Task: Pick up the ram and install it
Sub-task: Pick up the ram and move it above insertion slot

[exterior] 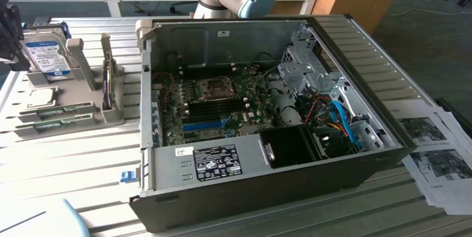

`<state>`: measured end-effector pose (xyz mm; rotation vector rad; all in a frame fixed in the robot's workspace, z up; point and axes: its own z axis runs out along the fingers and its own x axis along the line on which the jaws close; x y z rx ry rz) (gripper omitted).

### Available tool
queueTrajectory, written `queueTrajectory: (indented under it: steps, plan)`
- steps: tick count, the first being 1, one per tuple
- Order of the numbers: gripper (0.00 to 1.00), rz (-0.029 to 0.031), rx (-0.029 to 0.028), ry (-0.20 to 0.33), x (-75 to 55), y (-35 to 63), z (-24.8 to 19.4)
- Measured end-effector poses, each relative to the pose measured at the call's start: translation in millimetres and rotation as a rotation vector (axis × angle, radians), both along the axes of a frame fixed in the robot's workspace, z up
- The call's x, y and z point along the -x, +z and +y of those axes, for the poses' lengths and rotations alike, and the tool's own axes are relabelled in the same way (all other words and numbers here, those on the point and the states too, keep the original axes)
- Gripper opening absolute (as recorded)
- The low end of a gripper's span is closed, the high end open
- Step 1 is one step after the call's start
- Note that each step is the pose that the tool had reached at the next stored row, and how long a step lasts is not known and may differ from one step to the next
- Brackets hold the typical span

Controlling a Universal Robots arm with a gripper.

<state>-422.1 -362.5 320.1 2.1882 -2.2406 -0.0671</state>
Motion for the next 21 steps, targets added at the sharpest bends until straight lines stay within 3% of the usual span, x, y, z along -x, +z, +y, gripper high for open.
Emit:
queueTrajectory:
  steps: [21]
  plan:
    - [0.09, 0.0000, 0.0000, 0.000, 0.0, -26.0, 0.0]
